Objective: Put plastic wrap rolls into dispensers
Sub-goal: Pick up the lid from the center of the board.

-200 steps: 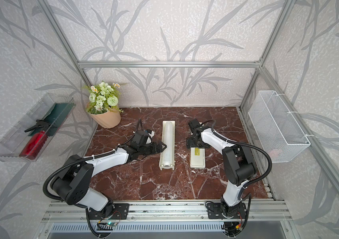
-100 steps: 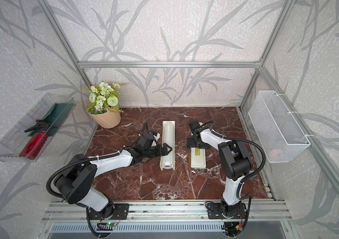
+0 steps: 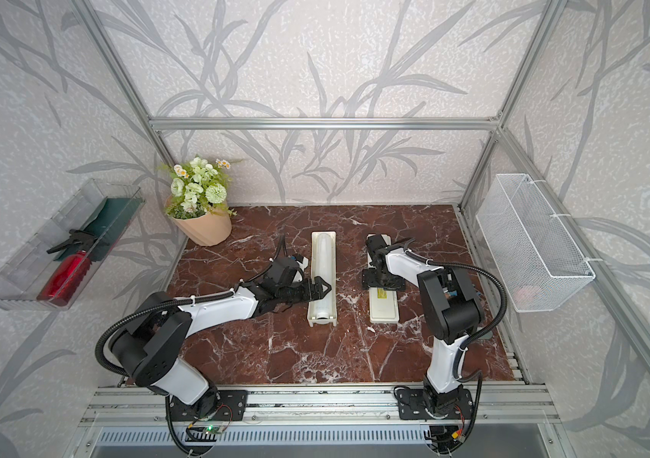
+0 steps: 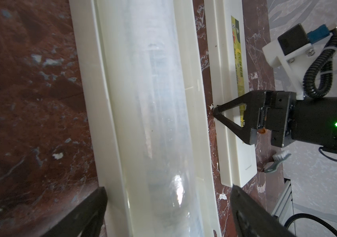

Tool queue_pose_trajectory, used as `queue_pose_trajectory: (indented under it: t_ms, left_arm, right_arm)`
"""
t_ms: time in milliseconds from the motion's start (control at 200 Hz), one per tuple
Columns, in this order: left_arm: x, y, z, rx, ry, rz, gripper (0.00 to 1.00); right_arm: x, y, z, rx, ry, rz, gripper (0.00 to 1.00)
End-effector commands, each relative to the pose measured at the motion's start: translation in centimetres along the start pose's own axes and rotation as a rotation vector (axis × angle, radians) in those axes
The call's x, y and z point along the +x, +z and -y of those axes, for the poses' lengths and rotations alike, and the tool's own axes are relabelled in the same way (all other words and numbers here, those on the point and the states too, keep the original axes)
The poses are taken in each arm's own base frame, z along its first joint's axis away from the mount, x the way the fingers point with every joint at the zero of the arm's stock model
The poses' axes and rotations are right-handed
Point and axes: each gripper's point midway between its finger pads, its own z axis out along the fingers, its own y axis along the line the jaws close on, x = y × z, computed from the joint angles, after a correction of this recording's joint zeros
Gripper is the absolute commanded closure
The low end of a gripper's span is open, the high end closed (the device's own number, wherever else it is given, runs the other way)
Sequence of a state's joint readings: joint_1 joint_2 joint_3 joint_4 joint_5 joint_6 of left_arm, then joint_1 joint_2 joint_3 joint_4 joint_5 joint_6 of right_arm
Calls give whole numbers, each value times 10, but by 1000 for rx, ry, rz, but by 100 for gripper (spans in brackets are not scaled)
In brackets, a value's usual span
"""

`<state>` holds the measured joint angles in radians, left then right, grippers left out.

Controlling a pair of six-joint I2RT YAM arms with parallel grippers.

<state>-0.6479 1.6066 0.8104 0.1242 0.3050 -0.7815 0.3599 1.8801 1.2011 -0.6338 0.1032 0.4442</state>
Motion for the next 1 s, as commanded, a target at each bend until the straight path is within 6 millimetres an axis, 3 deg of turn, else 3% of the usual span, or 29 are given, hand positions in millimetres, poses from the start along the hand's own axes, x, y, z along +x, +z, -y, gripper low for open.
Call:
queue_pose_trajectory:
  t_ms: [0,125,355,470,565,760,995]
  left_arm:
    - [-7,2,17,39,8,9,8]
    - [-9,2,23,52,12,8,8]
    - [-10,3,32,76,14,3,8]
    - [-11,-3,24,30,39,6,8]
    - [-24,-18,14,19,21,32,7]
    - [-51,-58,-13,-66,20,97,7]
    - [-59,-86,-39,-156,23,157,4]
  right_arm:
    - [12,9,1,7,0,-77,1]
    - [12,8,3,17,3,-69,3]
    - [-4,-23,5,13,2,8,15]
    - [-10,-41,0,-14,1,36,18]
    - [-14,-61,-8,-35,-11,62,20]
    - [-17,-103,-45,-143,-52,114,21]
    - [-9,-137,-107,-249,-115,138,22]
